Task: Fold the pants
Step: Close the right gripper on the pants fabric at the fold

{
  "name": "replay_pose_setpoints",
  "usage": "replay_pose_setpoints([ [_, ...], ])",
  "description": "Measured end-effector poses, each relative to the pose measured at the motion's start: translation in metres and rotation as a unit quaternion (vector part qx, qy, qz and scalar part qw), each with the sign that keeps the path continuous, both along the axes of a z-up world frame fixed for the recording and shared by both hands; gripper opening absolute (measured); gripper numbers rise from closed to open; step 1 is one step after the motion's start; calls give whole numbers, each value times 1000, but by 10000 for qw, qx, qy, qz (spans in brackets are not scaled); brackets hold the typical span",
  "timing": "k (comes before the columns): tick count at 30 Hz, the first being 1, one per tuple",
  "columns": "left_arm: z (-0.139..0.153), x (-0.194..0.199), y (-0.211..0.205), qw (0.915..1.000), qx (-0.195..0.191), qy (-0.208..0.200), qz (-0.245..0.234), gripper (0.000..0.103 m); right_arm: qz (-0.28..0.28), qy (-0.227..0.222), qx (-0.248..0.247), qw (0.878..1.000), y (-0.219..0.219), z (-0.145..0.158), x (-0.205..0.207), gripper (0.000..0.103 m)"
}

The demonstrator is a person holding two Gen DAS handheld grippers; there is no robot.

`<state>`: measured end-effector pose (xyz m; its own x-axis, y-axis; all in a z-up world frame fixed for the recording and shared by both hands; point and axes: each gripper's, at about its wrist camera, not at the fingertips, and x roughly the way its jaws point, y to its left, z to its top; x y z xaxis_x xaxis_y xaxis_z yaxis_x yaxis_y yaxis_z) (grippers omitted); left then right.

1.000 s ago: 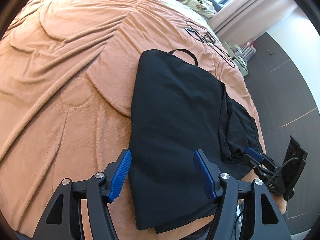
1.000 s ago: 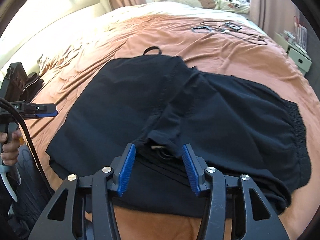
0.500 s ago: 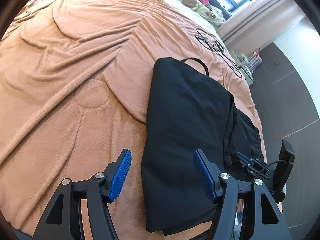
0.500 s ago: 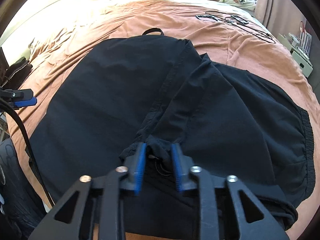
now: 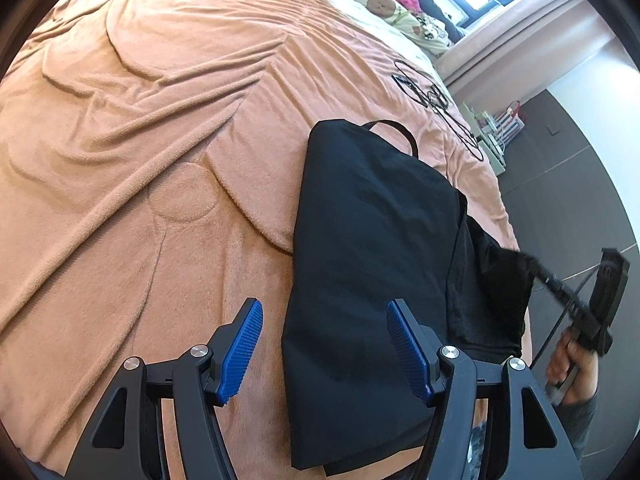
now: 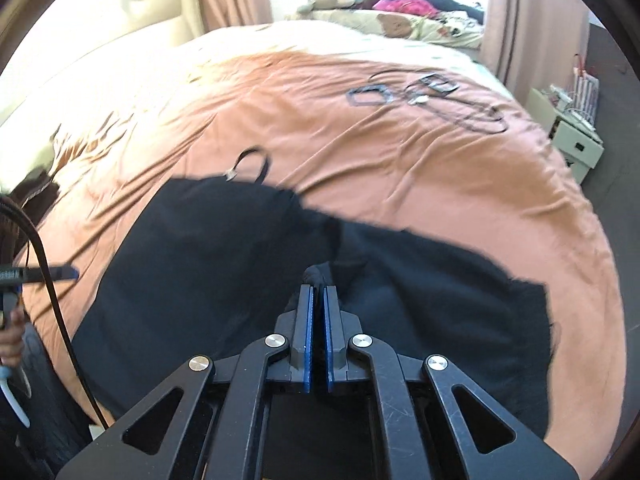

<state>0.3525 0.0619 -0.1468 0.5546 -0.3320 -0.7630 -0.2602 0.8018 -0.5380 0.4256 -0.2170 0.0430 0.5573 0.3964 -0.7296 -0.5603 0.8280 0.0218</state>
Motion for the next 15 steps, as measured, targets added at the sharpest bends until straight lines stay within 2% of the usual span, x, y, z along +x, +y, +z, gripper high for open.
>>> replay_pose_setpoints([
  [8,0,2,2,10000,-41,-27,13,67,-394,156,178,9989,-36,20,53,2],
  [15,-8,9,2,9999,-63,84,-9,67,-690,230,-60,9973,-50,16,95,2],
])
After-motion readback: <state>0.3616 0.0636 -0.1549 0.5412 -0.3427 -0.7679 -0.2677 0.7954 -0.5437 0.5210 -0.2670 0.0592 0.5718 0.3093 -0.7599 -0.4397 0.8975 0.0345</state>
